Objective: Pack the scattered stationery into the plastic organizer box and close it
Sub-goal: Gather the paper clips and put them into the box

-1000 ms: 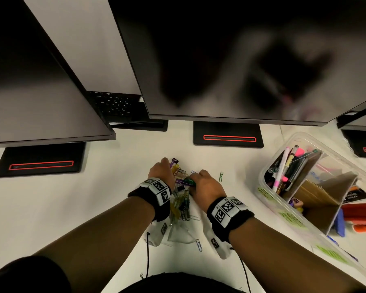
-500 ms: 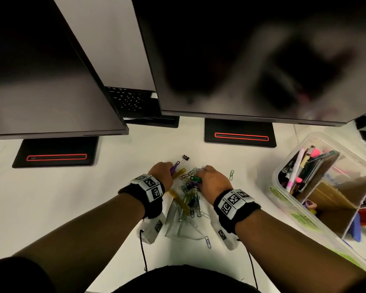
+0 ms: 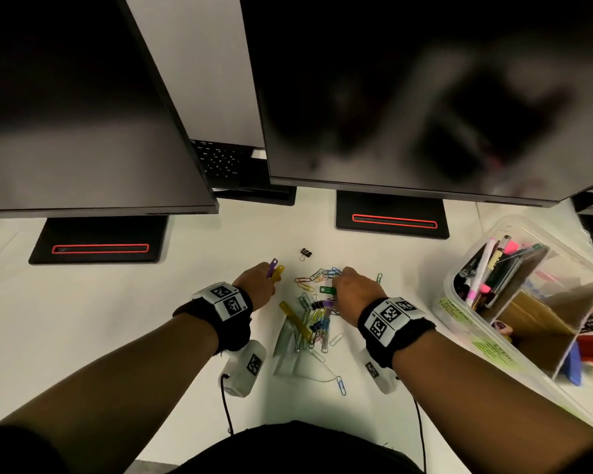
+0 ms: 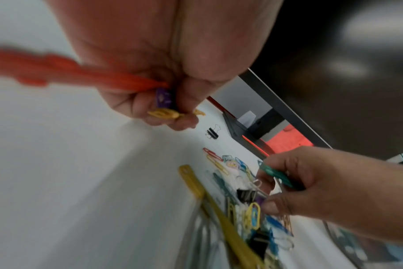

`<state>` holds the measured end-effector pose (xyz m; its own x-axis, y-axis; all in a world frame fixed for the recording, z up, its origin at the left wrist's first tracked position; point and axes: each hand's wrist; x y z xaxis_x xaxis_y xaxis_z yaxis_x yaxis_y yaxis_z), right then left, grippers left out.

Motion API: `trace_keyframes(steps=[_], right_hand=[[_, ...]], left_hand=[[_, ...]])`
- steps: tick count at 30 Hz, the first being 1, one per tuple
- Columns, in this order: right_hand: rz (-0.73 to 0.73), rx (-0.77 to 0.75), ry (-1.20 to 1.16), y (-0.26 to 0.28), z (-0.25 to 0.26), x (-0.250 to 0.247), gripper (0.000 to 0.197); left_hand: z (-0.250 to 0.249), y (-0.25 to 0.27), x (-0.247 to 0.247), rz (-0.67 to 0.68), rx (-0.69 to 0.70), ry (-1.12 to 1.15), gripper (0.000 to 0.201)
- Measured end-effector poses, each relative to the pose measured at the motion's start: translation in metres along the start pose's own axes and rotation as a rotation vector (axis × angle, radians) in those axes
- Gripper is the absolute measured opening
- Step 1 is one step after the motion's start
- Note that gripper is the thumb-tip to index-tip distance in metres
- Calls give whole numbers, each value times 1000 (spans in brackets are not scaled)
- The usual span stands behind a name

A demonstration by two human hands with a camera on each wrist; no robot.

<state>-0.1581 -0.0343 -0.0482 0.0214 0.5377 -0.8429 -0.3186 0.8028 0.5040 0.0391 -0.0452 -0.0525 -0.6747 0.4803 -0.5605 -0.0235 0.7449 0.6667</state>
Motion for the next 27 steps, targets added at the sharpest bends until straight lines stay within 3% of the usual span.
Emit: trace_keyframes(steps=[5, 11, 13, 16, 19, 21, 24, 27], right_hand=[[-102, -39, -83, 14, -5, 4, 24], [-357, 61, -469, 22, -14, -3, 7], [-385, 69, -587, 24, -14, -4, 6], [-252, 43, -699, 26, -14, -2, 16], [-97, 0, -633, 30, -10, 1, 20], [-55, -6, -691, 34, -8, 2, 15], [-49, 22, -756, 38, -8, 0, 30], [-63, 29, -633, 42, -8, -1, 30]], left_hand=[[4, 4, 6, 74, 23, -43, 23], [1, 20, 13, -11, 85, -293, 38], [-2, 24, 14, -15, 113, -350, 34], [-7, 28, 15, -8, 191, -390, 29], [-10, 31, 13, 7, 258, -365, 25], [-11, 33, 10, 38, 293, -385, 23], [-10, 38, 3, 112, 335, -615, 33], [-5, 41, 1, 150, 361, -786, 48]])
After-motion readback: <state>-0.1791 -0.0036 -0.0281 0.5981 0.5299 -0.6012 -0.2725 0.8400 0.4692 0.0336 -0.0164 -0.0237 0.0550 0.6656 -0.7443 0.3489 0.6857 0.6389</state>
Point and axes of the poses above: each hand's wrist, its own y-axis away from the middle knuckle, its own x-axis out of the palm, z = x × y, and after that the axes turned 5 degrees about -x, right-handed
